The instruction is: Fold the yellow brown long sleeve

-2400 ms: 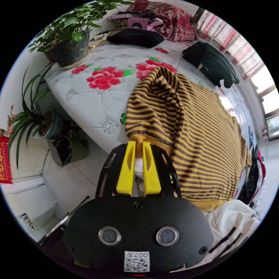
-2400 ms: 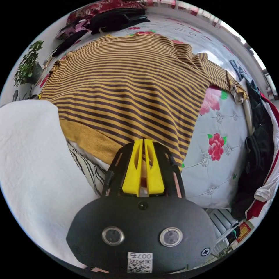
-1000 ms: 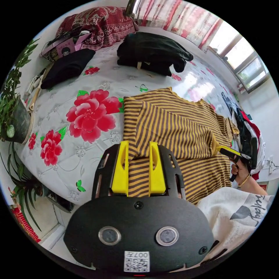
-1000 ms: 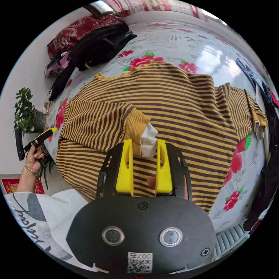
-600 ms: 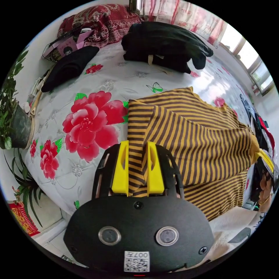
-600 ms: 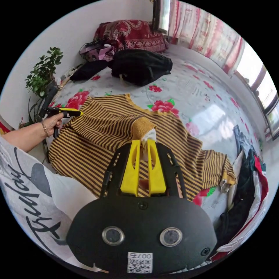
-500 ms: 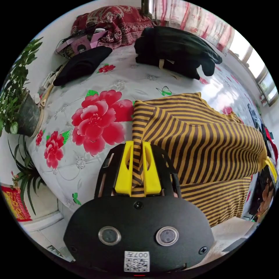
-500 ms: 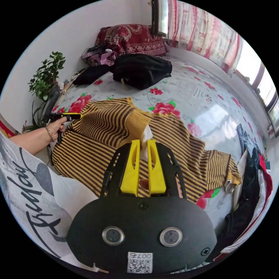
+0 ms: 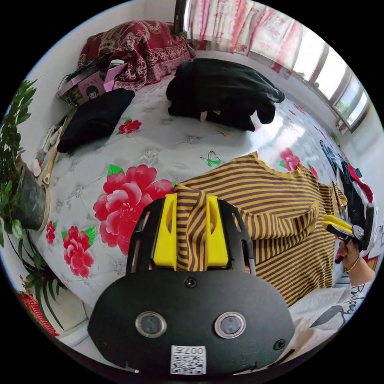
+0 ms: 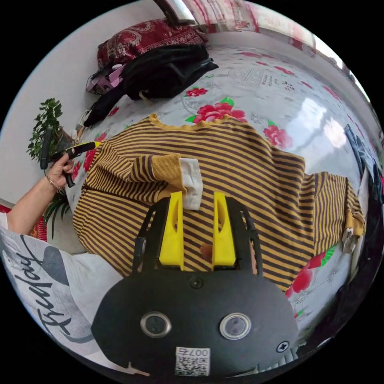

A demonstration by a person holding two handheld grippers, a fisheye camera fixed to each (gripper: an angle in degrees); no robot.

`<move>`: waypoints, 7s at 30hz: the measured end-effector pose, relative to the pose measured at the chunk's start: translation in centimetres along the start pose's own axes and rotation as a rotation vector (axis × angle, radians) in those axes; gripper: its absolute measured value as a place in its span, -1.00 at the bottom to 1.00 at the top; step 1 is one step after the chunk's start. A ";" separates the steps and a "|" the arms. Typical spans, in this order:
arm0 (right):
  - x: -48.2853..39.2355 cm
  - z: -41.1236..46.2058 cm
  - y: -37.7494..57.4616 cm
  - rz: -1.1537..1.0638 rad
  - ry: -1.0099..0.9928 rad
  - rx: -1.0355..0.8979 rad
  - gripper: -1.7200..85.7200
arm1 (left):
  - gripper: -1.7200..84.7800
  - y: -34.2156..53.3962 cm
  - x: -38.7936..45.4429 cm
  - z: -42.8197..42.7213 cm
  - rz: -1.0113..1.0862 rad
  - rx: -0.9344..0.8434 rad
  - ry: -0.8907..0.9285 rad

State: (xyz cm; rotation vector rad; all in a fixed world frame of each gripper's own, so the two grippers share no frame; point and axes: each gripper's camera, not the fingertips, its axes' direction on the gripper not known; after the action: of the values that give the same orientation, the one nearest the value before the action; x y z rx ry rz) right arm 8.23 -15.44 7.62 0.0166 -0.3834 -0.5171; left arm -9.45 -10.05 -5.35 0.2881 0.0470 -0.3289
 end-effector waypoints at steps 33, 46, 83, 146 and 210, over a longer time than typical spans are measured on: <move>35.1 -9.8 9.1 0.649 0.367 0.016 -0.76 | -0.95 9.0 5.8 3.8 0.017 -0.300 -0.069; 24.3 -26.0 9.4 0.261 -0.054 0.537 -0.95 | -0.98 12.2 3.5 2.1 -0.100 -0.293 -0.018; -2.6 0.7 -1.6 0.041 0.156 -0.037 -0.86 | -0.83 9.6 -0.1 -3.4 -0.035 -0.126 0.105; 5.4 -9.3 26.9 0.249 -0.073 -0.272 -0.73 | -0.61 39.0 -4.4 -8.5 -0.114 -0.349 0.172; 22.9 -23.1 11.8 0.639 -0.755 0.484 -0.93 | -0.96 8.4 -35.3 -9.8 -0.797 0.151 1.027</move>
State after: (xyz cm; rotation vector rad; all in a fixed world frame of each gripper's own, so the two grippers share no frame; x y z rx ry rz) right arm 40.58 -18.09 -4.42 0.1637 -1.1976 0.2383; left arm -40.07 11.35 -9.17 0.5613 1.1749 -0.9485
